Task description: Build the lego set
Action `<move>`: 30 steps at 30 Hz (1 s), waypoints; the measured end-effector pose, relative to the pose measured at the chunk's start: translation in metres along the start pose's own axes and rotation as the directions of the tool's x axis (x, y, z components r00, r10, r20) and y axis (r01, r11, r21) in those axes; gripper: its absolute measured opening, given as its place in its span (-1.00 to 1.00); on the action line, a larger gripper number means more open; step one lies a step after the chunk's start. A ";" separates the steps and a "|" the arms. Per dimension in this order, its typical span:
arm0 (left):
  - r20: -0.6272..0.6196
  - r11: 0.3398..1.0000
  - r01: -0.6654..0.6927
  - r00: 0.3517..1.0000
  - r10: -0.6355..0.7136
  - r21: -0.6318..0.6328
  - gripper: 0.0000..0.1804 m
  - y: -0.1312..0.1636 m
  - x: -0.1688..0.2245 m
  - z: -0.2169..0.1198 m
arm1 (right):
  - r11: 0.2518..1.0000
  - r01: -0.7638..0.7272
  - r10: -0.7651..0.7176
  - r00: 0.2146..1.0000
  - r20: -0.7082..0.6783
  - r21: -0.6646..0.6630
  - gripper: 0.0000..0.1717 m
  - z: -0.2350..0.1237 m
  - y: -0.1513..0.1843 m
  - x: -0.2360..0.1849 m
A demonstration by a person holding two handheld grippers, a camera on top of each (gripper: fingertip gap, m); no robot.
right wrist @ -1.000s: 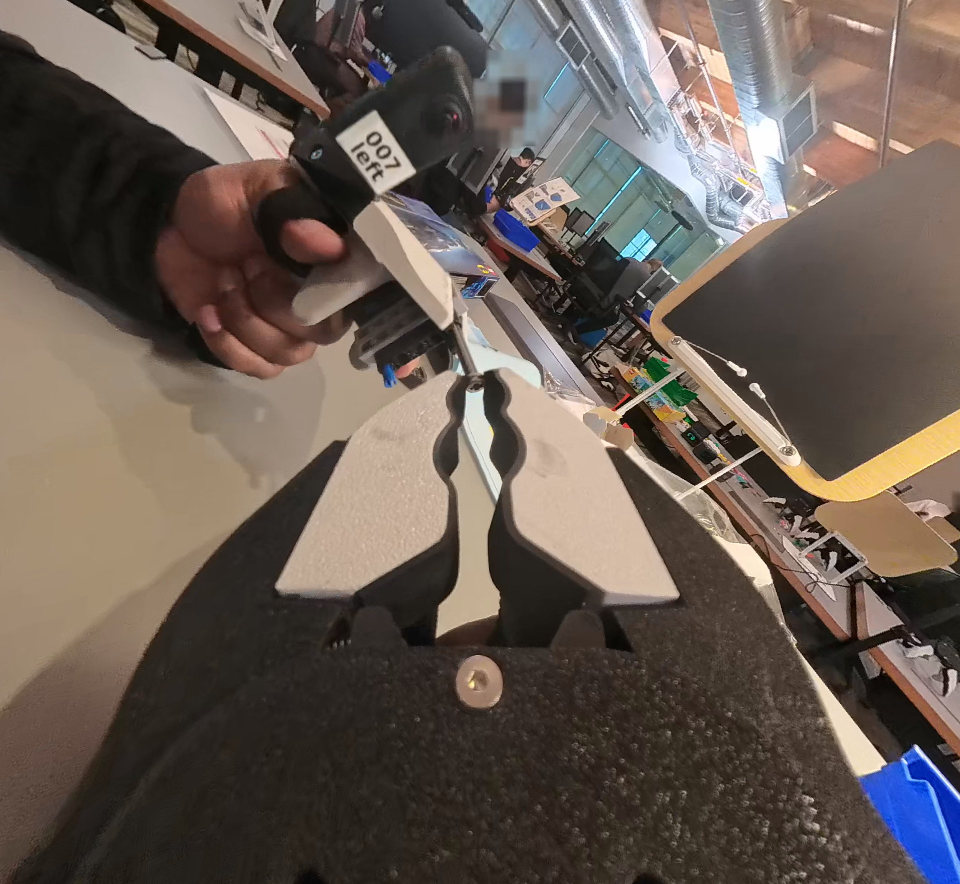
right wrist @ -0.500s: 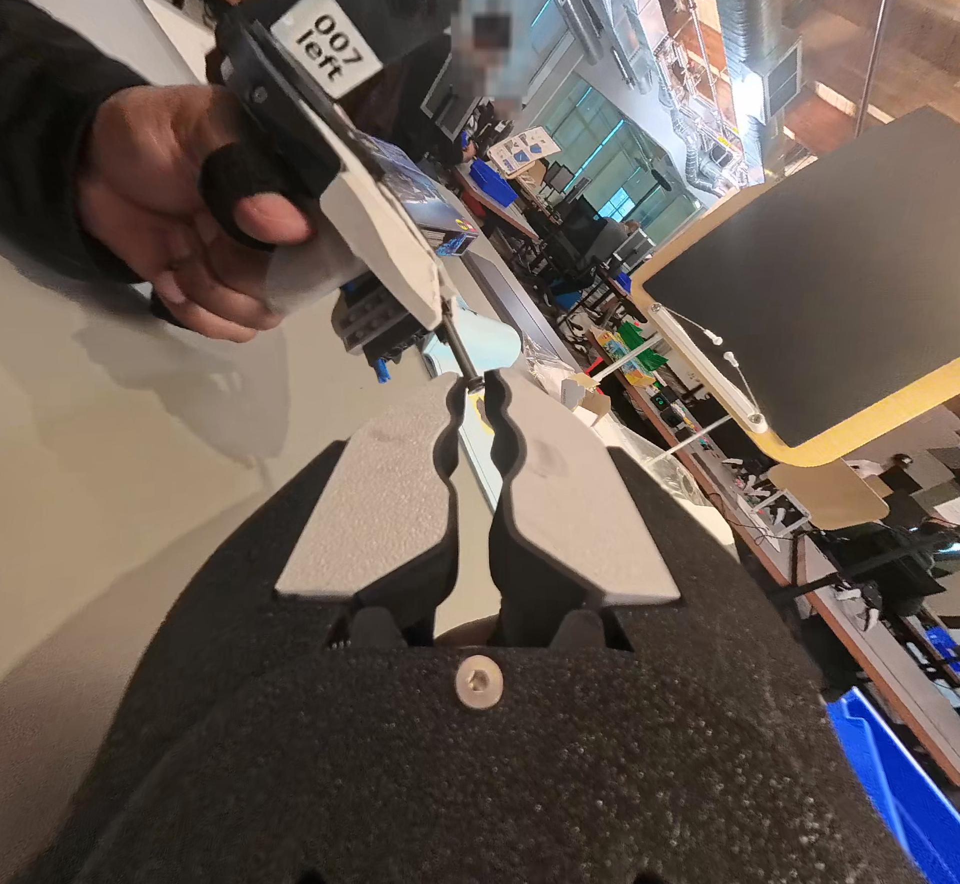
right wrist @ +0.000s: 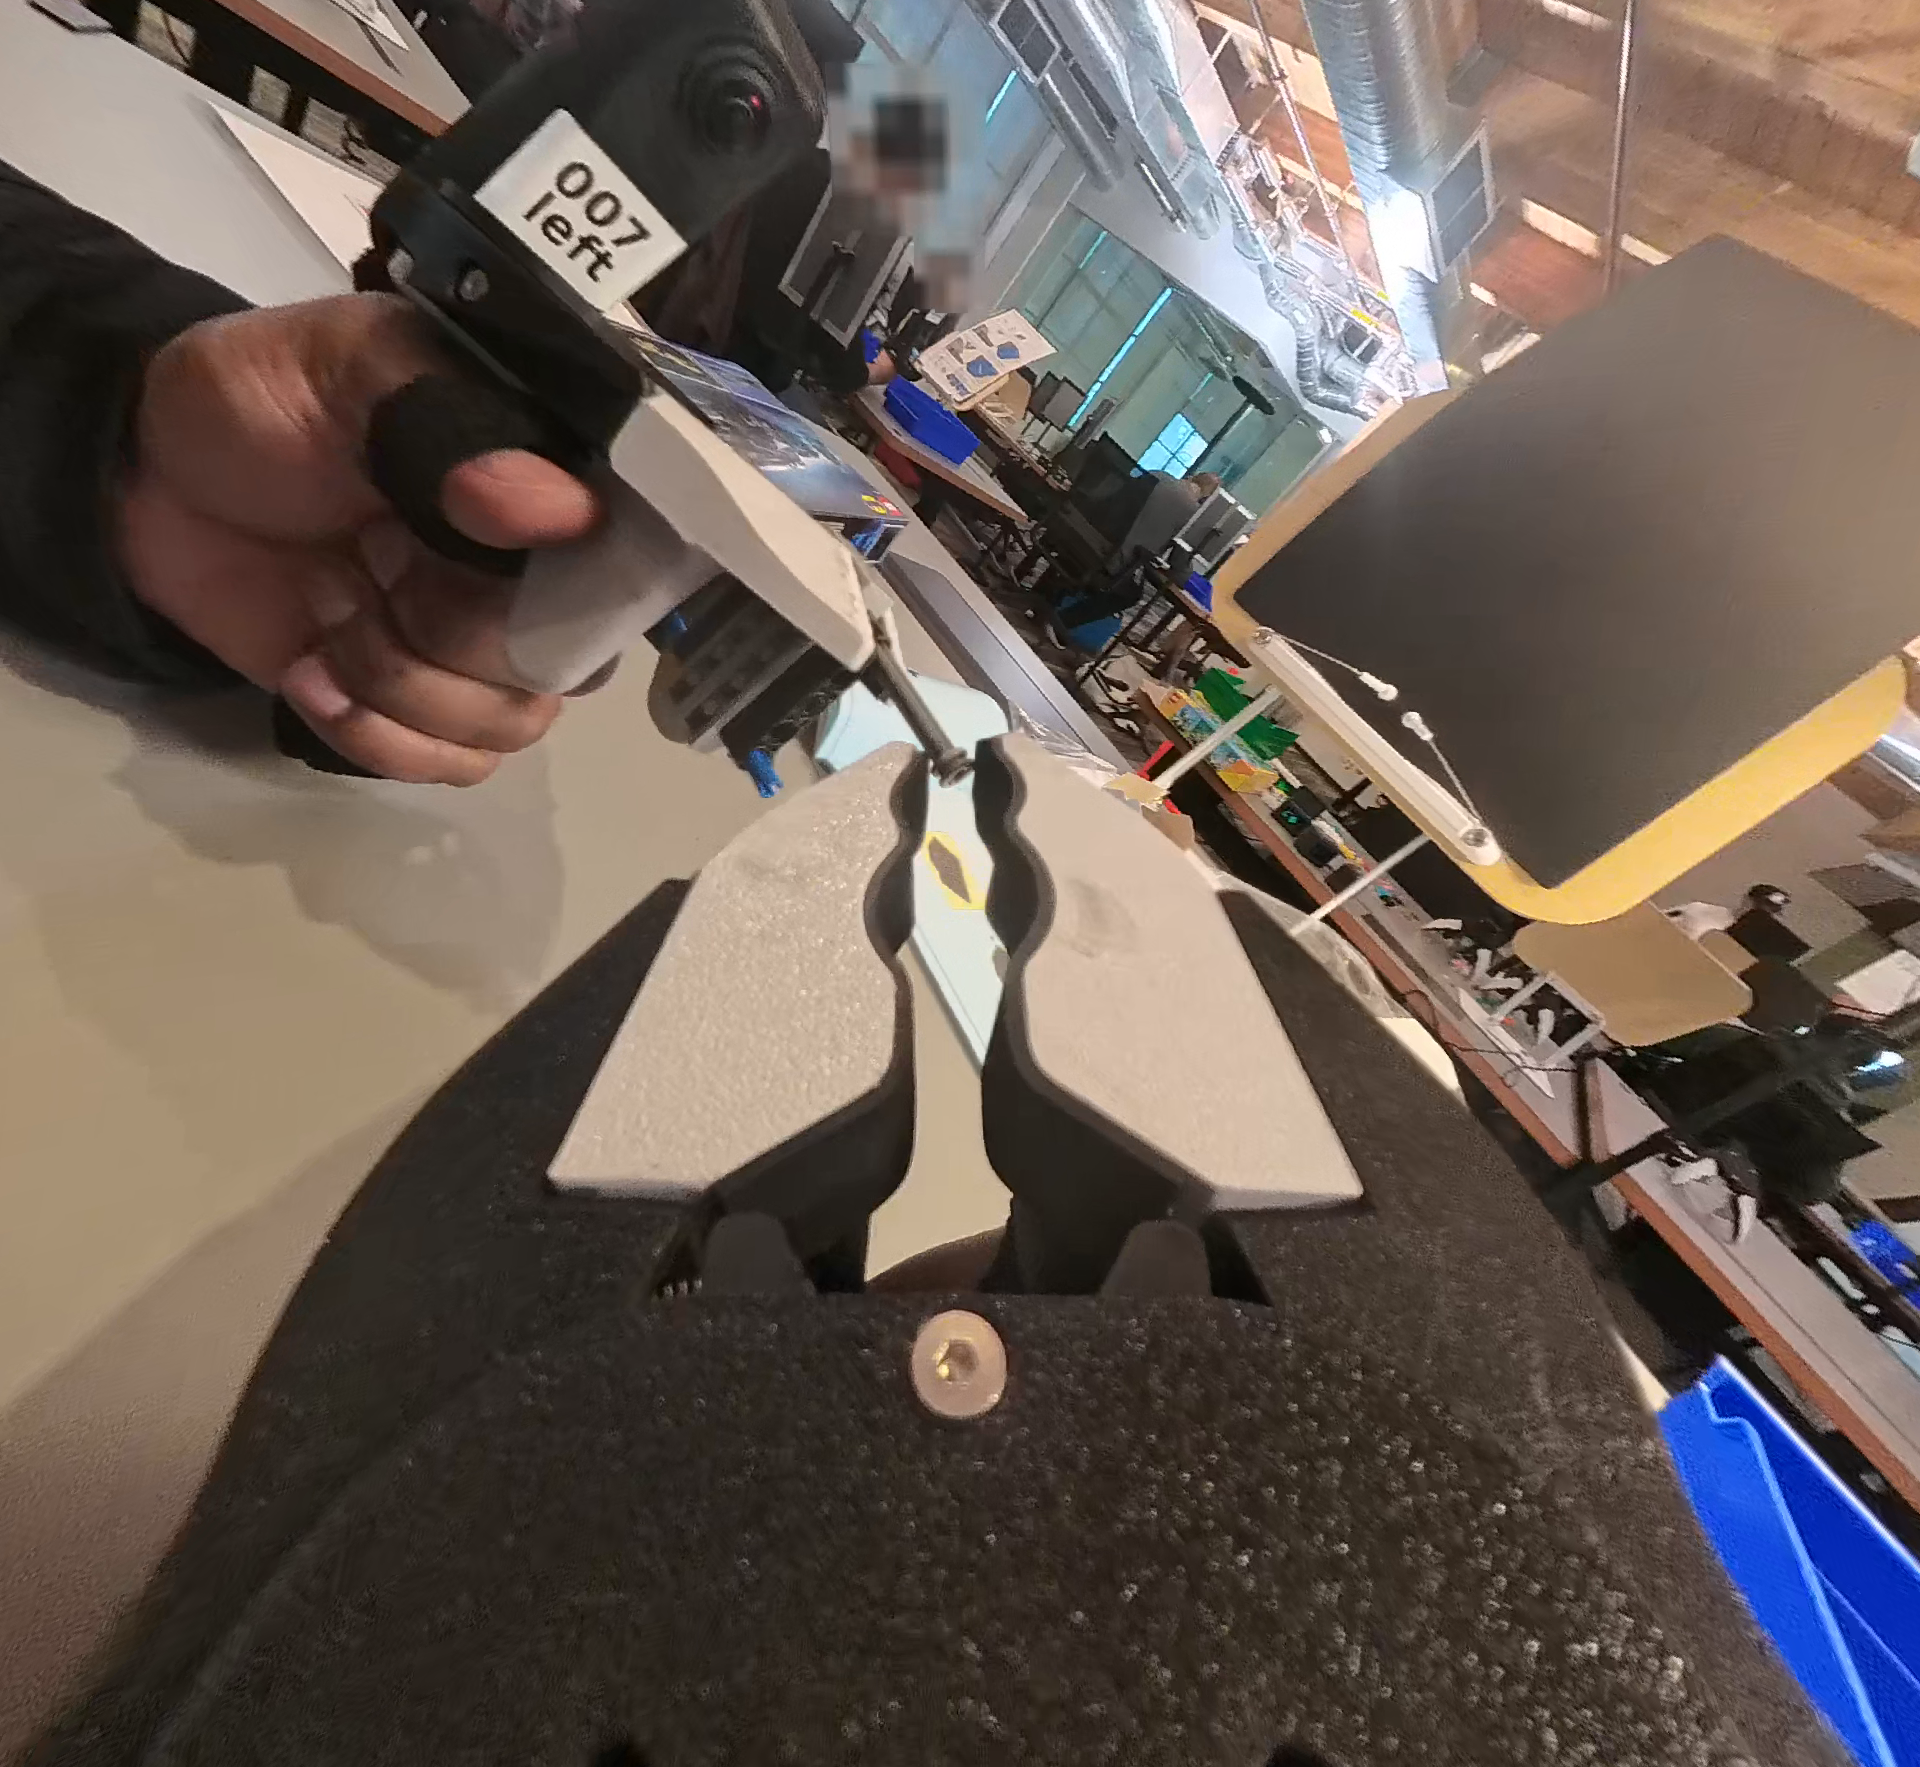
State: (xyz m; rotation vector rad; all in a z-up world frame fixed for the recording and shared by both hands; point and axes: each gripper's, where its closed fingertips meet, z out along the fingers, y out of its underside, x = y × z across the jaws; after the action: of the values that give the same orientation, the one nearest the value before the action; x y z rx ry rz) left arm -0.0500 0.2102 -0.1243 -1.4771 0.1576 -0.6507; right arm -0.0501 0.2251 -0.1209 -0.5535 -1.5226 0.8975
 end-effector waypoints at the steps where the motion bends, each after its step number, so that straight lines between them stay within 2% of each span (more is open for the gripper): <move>1: 0.001 1.000 0.006 1.000 -0.006 0.004 -0.87 0.000 -0.001 0.000 | 1.000 0.006 -0.006 1.000 -0.010 -0.001 -0.90 0.001 0.000 0.001; 11: -0.079 0.998 0.046 0.996 -0.044 0.032 -0.87 0.000 0.006 -0.001 | 0.999 -0.019 0.019 1.000 0.002 0.050 -0.77 0.000 -0.007 -0.002; 16: -0.234 0.981 0.174 0.961 -0.149 0.090 -0.87 -0.010 0.014 -0.010 | 0.985 -0.112 0.103 0.992 0.073 0.133 -0.74 -0.006 -0.020 -0.005; 20: -0.375 0.957 0.282 0.897 -0.235 0.075 -0.88 -0.010 0.024 -0.016 | 0.971 -0.141 0.117 0.985 0.128 0.194 -0.74 -0.012 -0.034 -0.010; 30: -0.477 0.966 0.253 0.856 -0.198 0.053 -0.87 -0.007 0.046 -0.016 | 0.945 -0.178 0.107 0.961 0.256 0.274 -0.78 -0.025 -0.053 -0.026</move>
State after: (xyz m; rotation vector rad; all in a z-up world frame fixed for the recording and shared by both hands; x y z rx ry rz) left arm -0.0227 0.1737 -0.1064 -1.2131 0.3176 -1.1899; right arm -0.0135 0.1790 -0.0953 -0.3498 -1.5362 1.3182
